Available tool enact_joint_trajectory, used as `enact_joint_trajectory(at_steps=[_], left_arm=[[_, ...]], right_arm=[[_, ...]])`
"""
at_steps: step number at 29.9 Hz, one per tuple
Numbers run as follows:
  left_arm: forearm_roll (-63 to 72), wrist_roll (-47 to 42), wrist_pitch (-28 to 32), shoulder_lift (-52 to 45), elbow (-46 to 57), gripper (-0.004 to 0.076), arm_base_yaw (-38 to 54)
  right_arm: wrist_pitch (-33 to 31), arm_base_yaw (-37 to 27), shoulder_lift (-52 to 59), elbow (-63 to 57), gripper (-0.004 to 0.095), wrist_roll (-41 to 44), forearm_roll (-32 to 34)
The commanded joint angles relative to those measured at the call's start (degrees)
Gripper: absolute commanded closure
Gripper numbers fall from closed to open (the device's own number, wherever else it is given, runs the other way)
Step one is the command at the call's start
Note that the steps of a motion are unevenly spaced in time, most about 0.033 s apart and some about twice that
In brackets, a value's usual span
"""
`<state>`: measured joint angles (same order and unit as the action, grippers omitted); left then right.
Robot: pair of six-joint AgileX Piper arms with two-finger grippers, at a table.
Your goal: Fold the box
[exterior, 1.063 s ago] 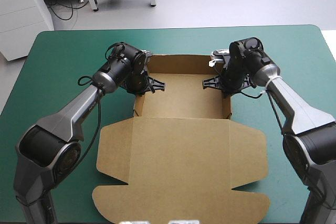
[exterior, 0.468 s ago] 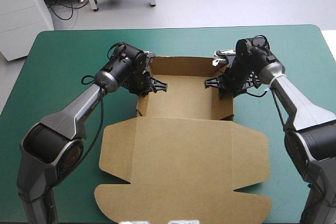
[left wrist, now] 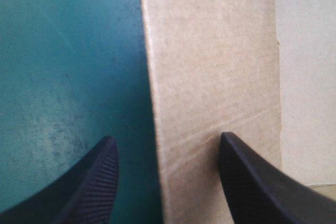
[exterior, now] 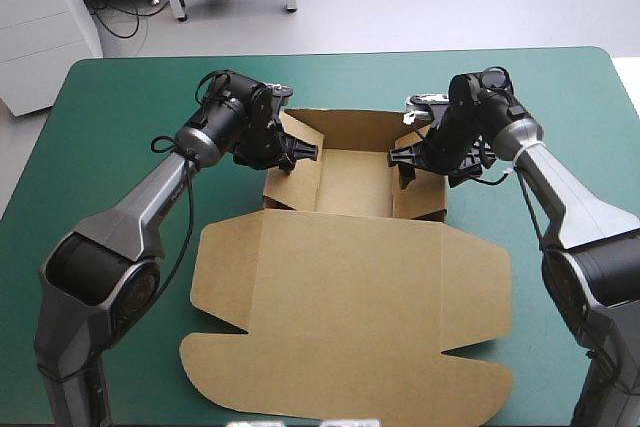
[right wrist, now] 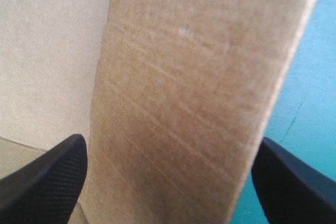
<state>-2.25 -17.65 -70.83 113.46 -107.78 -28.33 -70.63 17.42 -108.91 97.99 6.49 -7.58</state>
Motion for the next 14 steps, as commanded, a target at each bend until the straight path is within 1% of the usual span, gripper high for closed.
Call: enact_joint_trajectory(at_steps=[1, 4, 8, 11, 14], left_arm=[[-0.2, 0.1, -2.9, -3.2, -3.3, 0.0308, 0.7], [-1.5, 1.9, -3.5, -3.2, -6.4, 0.0308, 1.4], [-2.0, 3.6, -3.5, -3.7, -11.7, 0.0309, 1.5], [-2.0, 4.6, -3.6, -4.6, -15.2, 0.0309, 1.5], [-2.0, 6.7, -3.6, -7.0, -15.9, 0.0311, 1.5]], right_arm=[[0.6, -0.3, 3.2, 3.0, 0.0119, 1.0, 0.7], [0.2, -0.3, 3.3, 5.8, 0.0119, 2.5, 2.8], [-0.8, -0.3, 3.9, 9.5, 0.0119, 4.8, 7.2], [-0.8, -0.3, 5.0, 11.3, 0.0119, 5.2, 7.6], [-0.8, -0.3, 7.1, 11.6, 0.012, 5.2, 7.6]])
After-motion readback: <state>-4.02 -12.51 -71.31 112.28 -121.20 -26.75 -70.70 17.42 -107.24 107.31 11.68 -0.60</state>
